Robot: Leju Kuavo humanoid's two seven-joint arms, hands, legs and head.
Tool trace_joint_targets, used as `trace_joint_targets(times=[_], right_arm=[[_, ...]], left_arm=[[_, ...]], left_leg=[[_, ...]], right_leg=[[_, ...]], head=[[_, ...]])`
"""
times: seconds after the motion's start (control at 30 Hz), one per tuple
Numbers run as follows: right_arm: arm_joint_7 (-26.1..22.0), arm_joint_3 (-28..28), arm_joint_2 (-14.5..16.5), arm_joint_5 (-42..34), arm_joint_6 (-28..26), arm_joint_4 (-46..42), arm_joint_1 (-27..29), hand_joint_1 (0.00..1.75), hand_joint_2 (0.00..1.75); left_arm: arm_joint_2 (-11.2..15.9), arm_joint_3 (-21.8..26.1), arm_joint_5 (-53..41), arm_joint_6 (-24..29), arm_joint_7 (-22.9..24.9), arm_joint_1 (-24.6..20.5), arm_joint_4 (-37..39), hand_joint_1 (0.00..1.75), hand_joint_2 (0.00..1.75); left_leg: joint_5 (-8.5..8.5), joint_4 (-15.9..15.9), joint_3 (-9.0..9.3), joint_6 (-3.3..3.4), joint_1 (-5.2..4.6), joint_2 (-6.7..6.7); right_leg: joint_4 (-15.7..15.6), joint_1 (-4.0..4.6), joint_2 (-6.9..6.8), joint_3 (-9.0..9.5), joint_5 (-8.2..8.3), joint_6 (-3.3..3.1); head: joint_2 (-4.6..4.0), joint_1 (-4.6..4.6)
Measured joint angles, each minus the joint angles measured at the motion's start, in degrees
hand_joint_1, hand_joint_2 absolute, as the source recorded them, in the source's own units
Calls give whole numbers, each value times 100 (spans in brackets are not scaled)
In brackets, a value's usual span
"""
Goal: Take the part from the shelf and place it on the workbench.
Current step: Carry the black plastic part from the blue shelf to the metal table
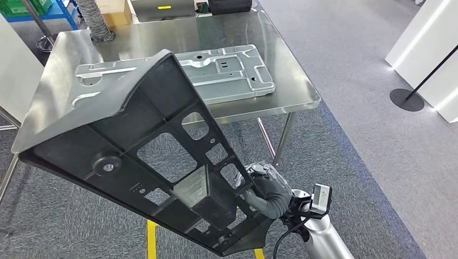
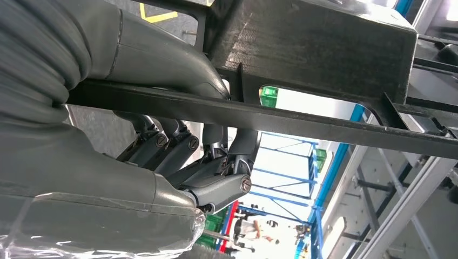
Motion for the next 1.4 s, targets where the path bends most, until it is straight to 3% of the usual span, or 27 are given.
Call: trace_joint_targets(times=[0.07,0.17,0.23,0.27,0.33,0.4,0.43,0.47,0.53,0.57,0.6,0.67,0.73,0.77,0.83,0.9,0.93,0.97,1.03,1.07,1.1,1.2,1.23,1.3,1.37,1.4], right_arm=[[1,-3,-11,3,-3,1,22,175,175],[-1,-8,-22,5,-4,-29,28,175,175],[-2,-10,-26,3,-5,-46,16,175,175],[-2,-10,-26,2,-5,-50,16,175,175],[-3,-11,-26,3,-4,-50,18,175,175],[-3,-11,-26,5,-4,-50,26,175,175],[-3,-11,-26,5,-2,-50,28,175,175],[-3,-11,-26,5,0,-50,29,175,175],[-2,-11,-26,6,10,-42,28,175,175],[-1,-10,-26,8,16,-38,28,175,175],[1,-10,-26,14,20,-38,28,175,175],[3,-9,-26,26,14,-51,23,175,175],[1,-11,-26,32,-1,-67,11,175,175],[1,-13,-26,34,-9,-71,13,175,175],[0,-18,-27,39,-31,-70,39,175,175],[0,-22,-29,46,-53,-70,83,175,175],[0,-26,-32,49,-59,-70,100,175,175],[0,-32,-37,51,-63,-72,110,175,175],[-2,-51,-49,51,-68,-75,127,175,175],[-1,-62,-56,52,-69,-79,140,175,175],[-1,-71,-62,55,-71,-87,155,175,175],[-2,-91,-72,61,-76,-136,172,175,175],[-3,-98,-73,60,-78,-151,170,175,175],[-7,-110,-75,60,-82,-173,176,175,175],[-7,-114,-76,68,-84,-180,197,175,175],[-7,-116,-78,76,-86,-182,212,175,175]], left_arm=[[-7,-1,1,-1,5,-10,0,0,0],[-6,-3,1,-1,13,-41,0,0,0],[-7,-5,1,-1,14,-62,0,0,0],[-8,-5,1,-2,14,-66,0,0,0],[-9,-5,3,-4,14,-56,0,0,0],[-9,-5,14,-6,14,-35,0,0,0],[-8,-4,22,-5,14,-27,0,0,0],[-8,-4,29,-4,14,-22,0,0,0],[-7,-4,44,1,13,-4,0,0,0],[-7,-4,48,4,11,4,0,0,0],[-7,-4,50,8,8,13,0,0,0],[-8,-4,40,13,2,8,0,0,0],[-15,-7,20,13,-2,-9,0,0,0],[-19,-8,11,9,-2,-19,0,0,0],[-20,-10,0,-2,-2,-29,0,0,0],[-20,-11,-4,-11,1,-23,0,0,0],[-21,-14,-6,-14,2,-21,0,0,0],[-25,-17,-10,-18,4,-21,0,0,0],[-41,-24,-19,-25,5,-16,4,0,0],[-51,-27,-25,-26,7,-18,7,0,0],[-59,-31,-30,-26,8,-19,9,0,0],[-60,-47,-51,-26,14,-51,8,0,0],[-58,-57,-58,-27,15,-66,8,0,0],[-57,-75,-69,-31,16,-89,9,0,0],[-57,-86,-79,-36,21,-88,8,0,0],[-55,-91,-87,-39,24,-82,8,0,0]], left_leg=[[-142,-14,116,-77,-3,-1],[-82,175,118,-193,0,5],[40,795,-218,-242,12,20],[5,1169,-473,-260,18,29],[-354,1699,-974,-297,25,38],[-656,1719,-1274,-308,28,41],[-597,1522,-1324,-292,28,42],[-353,1219,-1323,-261,26,45],[429,555,-1310,-184,1,57],[716,350,-1297,-154,-16,59],[864,238,-1286,-124,-28,59],[831,198,-1174,-65,-26,45],[766,164,-1040,5,-14,36],[724,153,-983,30,-11,33],[615,152,-876,62,-21,29],[486,152,-730,71,-33,19],[414,152,-635,72,-40,11],[338,151,-532,70,-48,5],[189,149,-350,46,-66,-16],[120,147,-294,22,-74,-27],[79,160,-246,-9,-78,-37],[90,298,-204,-100,-86,-31],[102,467,-279,-128,-82,-16],[-7,1050,-619,-190,-48,17],[-331,1586,-1064,-253,1,36],[-465,1671,-1219,-277,20,43]], right_leg=[[-368,20,-17,59,443,-94],[-424,36,0,169,406,-266],[-495,20,0,347,310,-340],[-530,17,-4,442,255,-365],[-562,18,2,603,136,-385],[-569,19,20,779,-5,-382],[-569,21,27,879,-81,-374],[-571,24,29,974,-159,-363],[-565,41,37,1118,-305,-321],[-573,48,45,1166,-375,-287],[-565,57,55,1214,-415,-247],[-524,57,59,1294,-450,-176],[-186,48,43,1178,-451,-136],[132,43,35,986,-508,-122],[826,44,29,465,-792,-97],[1083,50,29,87,-1052,-90],[942,56,29,23,-1007,-103],[654,70,29,26,-805,-133],[-44,113,36,97,-71,-219],[-257,138,43,130,193,-257],[-371,155,53,154,346,-293],[-480,131,59,336,289,-383],[-525,111,53,424,262,-407],[-581,91,44,578,188,-430],[-588,84,43,707,76,-429],[-587,79,47,786,14,-421]], head=[[0,2],[0,1],[0,-1],[0,-1],[0,-1],[0,-1],[0,0],[0,0],[0,1],[0,1],[0,1],[0,0],[0,0],[0,0],[0,0],[0,0],[0,0],[0,0],[0,0],[0,0],[0,2],[0,4],[0,3],[0,3],[0,2],[0,2]])
